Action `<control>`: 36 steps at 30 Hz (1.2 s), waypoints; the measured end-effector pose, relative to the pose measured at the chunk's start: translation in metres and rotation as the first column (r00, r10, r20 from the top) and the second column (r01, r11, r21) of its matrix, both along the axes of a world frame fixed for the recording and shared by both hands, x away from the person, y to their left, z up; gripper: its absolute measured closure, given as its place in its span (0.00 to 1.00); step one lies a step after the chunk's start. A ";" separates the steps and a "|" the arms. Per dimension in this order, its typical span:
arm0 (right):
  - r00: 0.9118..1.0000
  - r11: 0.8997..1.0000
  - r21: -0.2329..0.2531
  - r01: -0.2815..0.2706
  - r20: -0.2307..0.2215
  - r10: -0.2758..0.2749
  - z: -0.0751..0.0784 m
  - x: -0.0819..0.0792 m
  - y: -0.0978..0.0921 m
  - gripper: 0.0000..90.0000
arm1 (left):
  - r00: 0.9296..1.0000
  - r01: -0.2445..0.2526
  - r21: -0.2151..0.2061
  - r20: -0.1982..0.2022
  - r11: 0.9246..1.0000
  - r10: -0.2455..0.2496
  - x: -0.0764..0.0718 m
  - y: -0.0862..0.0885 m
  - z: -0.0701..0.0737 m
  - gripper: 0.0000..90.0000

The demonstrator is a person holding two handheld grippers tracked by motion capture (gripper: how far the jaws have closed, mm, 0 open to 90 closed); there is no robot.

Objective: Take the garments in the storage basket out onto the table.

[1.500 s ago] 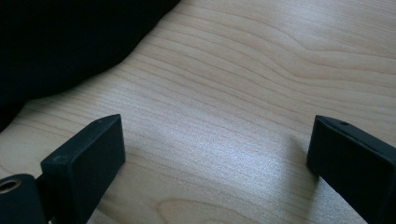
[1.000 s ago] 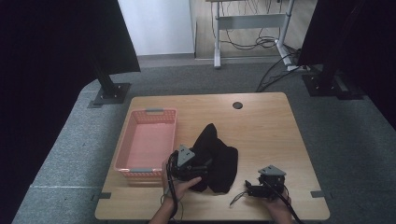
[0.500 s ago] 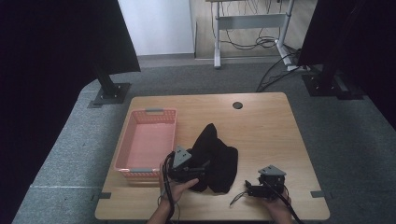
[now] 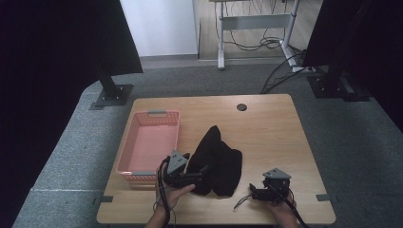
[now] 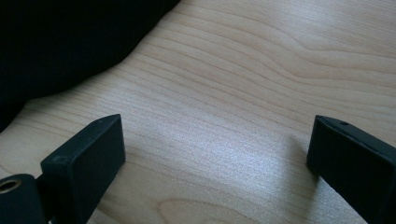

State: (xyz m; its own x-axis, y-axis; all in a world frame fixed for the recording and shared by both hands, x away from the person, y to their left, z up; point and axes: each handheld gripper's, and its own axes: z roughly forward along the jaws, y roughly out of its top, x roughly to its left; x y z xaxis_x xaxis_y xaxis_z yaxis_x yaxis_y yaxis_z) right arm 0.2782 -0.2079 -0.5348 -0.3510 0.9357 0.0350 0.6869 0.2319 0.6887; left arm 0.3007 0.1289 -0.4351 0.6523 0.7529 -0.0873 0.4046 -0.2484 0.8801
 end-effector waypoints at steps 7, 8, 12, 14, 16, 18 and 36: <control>1.000 1.000 0.000 0.000 0.000 0.000 0.000 0.000 0.000 0.04 | 1.000 -0.022 0.000 0.001 1.000 0.022 -0.005 0.016 -0.002 0.18; 1.000 1.000 0.000 0.000 0.000 0.000 0.000 0.000 0.000 0.04 | 1.000 -0.024 -0.001 0.000 1.000 0.024 -0.006 0.019 -0.002 0.19; 1.000 1.000 0.000 0.000 0.000 0.000 0.000 0.000 0.000 0.04 | 0.999 -0.033 -0.002 -0.002 0.999 0.033 -0.009 0.028 -0.002 0.19; 1.000 1.000 0.000 0.000 0.000 0.000 0.000 0.000 0.000 0.04 | 0.999 -0.044 -0.004 0.002 0.999 0.044 -0.010 0.032 -0.001 0.19; 1.000 1.000 0.000 0.000 0.000 0.000 0.000 0.000 0.000 0.04 | 0.999 -0.050 -0.005 0.005 0.999 0.050 -0.011 0.036 0.000 0.19; 1.000 1.000 0.000 0.000 0.000 0.000 0.000 0.000 0.000 0.04 | 0.998 -0.058 -0.002 0.006 0.998 0.058 -0.012 0.040 0.001 0.19; 1.000 1.000 0.000 0.000 0.000 0.000 0.000 0.000 0.000 0.04 | 0.991 -0.127 0.002 -0.029 0.992 0.127 -0.031 0.077 -0.013 0.19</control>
State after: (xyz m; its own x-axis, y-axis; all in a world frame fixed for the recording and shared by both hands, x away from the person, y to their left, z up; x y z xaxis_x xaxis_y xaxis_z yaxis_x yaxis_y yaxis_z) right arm 0.2782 -0.2079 -0.5348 -0.3511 0.9357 0.0352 0.6870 0.2319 0.6887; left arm 0.2698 0.2055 -0.4477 0.5483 0.8297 -0.1047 0.4579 -0.1930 0.8678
